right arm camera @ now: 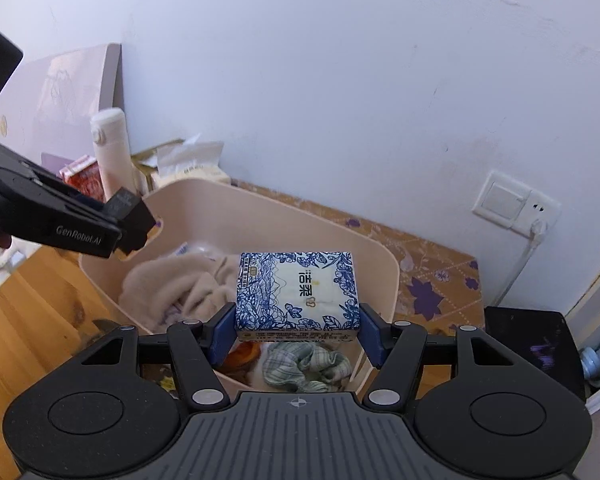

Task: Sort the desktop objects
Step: 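Carry both boxes over the basket and open both tools to drop them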

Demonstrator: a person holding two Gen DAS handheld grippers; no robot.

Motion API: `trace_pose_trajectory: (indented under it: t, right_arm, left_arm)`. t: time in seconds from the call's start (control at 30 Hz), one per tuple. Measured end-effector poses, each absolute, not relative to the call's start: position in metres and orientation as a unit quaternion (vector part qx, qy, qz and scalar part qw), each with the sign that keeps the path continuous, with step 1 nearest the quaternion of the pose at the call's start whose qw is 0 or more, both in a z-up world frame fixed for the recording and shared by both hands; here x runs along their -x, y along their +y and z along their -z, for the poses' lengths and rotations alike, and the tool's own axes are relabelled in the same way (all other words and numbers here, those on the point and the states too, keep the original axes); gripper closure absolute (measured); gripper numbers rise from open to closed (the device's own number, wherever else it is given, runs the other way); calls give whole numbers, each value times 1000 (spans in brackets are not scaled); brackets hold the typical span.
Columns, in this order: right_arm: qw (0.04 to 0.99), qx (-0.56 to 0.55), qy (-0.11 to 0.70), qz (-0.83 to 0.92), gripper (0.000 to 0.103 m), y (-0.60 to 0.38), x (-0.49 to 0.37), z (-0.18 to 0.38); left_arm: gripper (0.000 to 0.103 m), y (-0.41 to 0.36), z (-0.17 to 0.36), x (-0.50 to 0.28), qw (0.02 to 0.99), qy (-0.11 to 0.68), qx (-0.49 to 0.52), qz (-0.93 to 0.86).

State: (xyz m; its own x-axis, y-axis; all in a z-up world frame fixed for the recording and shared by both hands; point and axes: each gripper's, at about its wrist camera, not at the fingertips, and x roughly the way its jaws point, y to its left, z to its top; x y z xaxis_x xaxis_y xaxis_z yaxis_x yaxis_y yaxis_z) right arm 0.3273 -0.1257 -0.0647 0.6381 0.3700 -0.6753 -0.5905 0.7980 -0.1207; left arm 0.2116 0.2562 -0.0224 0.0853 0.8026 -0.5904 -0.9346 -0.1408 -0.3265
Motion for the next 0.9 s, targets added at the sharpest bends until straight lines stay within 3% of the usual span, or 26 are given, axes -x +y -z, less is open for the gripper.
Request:
trace_pose_trajectory:
  t: [0.83,0.9]
  right_arm:
    - [857,166,405,-270,42,-117,-367,121]
    - [858,168,405,-269,35,-116,-365,120]
  left_arm:
    - [71,305,61,-223,623,144,379,-669]
    - [65,304,60,-220,620,139,380,-672]
